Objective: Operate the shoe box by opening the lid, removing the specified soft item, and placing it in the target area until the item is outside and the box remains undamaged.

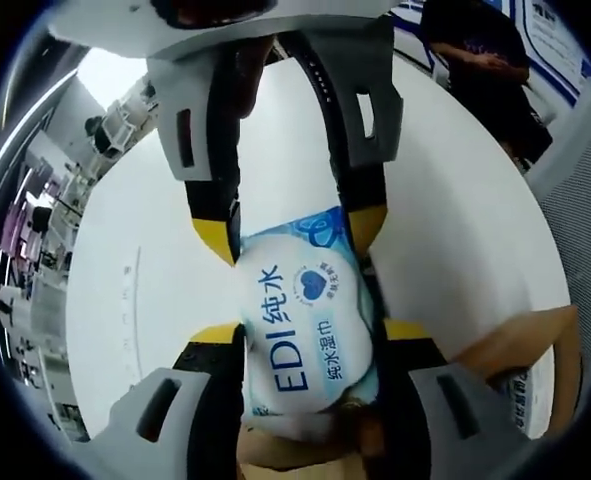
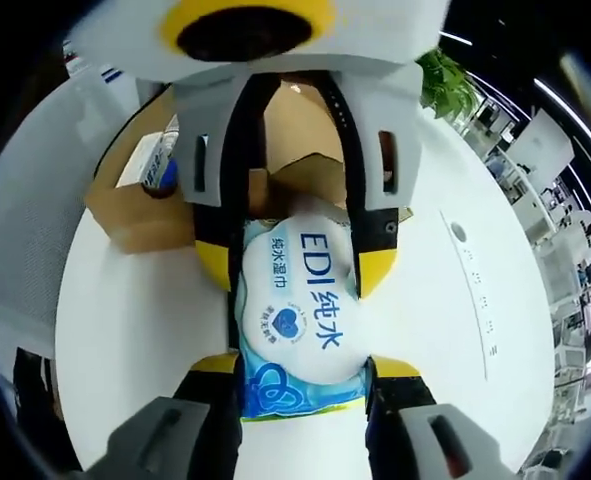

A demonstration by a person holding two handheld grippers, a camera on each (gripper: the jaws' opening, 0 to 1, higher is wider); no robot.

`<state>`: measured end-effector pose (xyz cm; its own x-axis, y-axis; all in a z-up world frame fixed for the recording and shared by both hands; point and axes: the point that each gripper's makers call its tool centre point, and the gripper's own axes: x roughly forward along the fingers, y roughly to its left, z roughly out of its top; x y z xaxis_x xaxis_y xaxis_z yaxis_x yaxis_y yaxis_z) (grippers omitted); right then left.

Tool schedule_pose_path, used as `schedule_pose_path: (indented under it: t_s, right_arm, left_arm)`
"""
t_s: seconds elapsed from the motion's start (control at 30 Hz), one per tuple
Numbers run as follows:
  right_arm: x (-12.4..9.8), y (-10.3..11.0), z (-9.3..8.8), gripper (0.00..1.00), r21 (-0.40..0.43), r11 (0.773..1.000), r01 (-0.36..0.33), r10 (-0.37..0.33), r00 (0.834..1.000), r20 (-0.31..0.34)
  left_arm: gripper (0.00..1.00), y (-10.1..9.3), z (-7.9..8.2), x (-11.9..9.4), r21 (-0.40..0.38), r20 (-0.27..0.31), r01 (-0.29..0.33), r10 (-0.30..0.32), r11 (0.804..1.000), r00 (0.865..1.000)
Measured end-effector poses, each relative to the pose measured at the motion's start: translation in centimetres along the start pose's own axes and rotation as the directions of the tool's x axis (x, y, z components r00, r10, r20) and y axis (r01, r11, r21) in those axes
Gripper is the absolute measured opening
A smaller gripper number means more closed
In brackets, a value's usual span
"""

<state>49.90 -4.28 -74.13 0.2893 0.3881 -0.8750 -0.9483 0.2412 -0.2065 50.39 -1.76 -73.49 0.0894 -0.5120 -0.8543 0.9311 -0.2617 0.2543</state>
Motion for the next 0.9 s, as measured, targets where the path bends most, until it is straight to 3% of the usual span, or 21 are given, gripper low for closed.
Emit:
schedule_pose_path:
  t_s: [0.3,0.6,0.77,0.9]
  right_arm:
    - [-1.4,0.5,0.7,0.46,0.028,0.999,0.025,-0.025,1.0,0.009]
    - [-3.1,0.6,2.2,0.53,0.151,0.987,0.059,-0.071,0.995,0.075]
    - [-3.7,1.2,3.1,0.59,0.186,0.979,0.078,-0.098,0.99,0.1]
    - [-4.4,1.2,4.3,0.59,0.267,0.96,0.082,-0.125,0.981,0.149]
  left_arm:
    - [0.51,0.6,0.8,-2.5,-0.046,0.041,-0.049,0.051,0.998,0.998]
    - [0.55,0.7,-0.1,-6.3,-0.156,0.076,-0.099,0.112,0.983,0.991]
    - [0.59,0.8,-0.7,-8.6,-0.263,0.119,-0.115,0.15,0.958,0.981]
    - [0.6,0.9,-1.3,-10.4,-0.327,0.137,-0.134,0.187,0.935,0.973]
